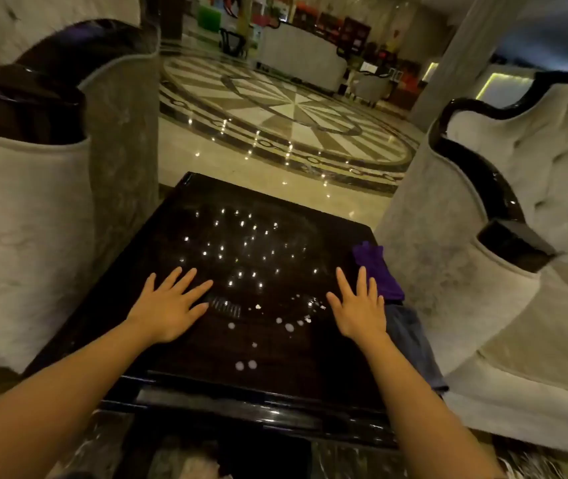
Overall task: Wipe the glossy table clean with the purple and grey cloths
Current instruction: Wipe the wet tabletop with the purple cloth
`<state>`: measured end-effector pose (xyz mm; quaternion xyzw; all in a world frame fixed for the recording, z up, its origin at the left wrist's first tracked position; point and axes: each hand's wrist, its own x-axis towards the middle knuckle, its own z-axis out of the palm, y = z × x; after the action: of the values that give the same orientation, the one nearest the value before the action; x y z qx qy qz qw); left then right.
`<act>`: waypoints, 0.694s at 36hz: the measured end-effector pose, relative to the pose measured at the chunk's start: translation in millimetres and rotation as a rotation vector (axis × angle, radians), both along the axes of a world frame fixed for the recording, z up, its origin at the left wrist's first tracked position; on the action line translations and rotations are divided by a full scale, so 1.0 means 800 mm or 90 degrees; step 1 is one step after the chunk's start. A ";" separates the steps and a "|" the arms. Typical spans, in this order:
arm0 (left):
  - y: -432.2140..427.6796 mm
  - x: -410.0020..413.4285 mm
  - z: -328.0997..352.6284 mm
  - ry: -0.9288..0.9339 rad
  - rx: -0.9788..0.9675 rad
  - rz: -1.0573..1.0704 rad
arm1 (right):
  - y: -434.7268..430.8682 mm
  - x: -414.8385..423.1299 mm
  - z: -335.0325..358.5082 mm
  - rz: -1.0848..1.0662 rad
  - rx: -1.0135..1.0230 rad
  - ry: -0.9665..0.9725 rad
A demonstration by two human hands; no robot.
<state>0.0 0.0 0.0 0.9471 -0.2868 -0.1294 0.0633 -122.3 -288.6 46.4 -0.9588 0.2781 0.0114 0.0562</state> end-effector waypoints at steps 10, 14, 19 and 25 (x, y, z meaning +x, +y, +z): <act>-0.003 -0.001 0.004 0.002 0.034 0.000 | -0.101 0.043 -0.005 -0.034 0.037 -0.005; -0.003 0.000 0.002 -0.004 0.041 0.004 | -0.130 0.055 -0.012 -0.026 0.041 0.012; -0.003 -0.002 0.001 -0.010 0.041 0.011 | -0.159 0.064 -0.020 -0.021 0.059 0.016; -0.003 -0.001 0.002 -0.019 0.047 0.015 | -0.174 0.074 -0.025 -0.031 0.052 -0.003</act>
<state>-0.9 -2.4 1.4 0.9539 -0.2717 -0.1251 0.0252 -63.1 -427.8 26.6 -0.9487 0.3006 0.0192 0.0963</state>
